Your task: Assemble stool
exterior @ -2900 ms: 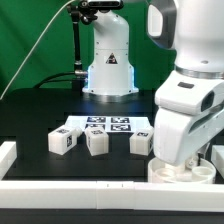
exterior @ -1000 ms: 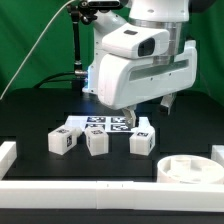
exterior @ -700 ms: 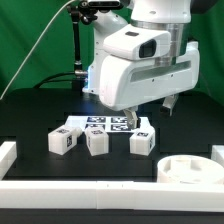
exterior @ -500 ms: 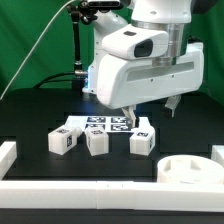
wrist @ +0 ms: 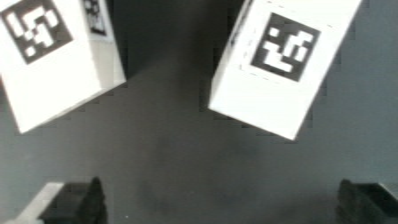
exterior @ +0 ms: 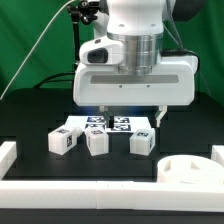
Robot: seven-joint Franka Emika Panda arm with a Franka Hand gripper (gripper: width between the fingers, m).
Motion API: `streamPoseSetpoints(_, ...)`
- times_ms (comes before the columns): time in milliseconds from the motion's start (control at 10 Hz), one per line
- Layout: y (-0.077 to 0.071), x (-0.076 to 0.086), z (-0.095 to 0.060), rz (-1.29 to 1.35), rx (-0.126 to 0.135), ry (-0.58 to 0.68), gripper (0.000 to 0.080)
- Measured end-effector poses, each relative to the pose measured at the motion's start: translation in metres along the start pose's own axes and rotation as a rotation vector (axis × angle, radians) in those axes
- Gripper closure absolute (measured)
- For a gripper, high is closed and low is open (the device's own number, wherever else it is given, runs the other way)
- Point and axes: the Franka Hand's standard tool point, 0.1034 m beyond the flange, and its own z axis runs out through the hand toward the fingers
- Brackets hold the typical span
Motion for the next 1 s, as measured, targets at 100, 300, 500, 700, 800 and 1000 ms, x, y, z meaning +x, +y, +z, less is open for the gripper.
streamPoseSetpoints(100,-0.002,0.000,0.000,0.056,0.004,-0.001,0.0150)
streamPoseSetpoints(300,-0.004,-0.001,0.001,0.184,0.019,-0.004,0.0150)
streamPoseSetpoints(500,0.003,-0.006,0.010,0.387,0.046,-0.024,0.0150)
streamPoseSetpoints(700,-0.002,-0.007,0.015,0.467,0.075,-0.007,0.0150)
streamPoseSetpoints(800,-0.001,-0.009,0.015,0.445,0.073,-0.027,0.0150)
streamPoseSetpoints(1000,-0.001,-0.010,0.016,0.404,0.073,-0.042,0.0150)
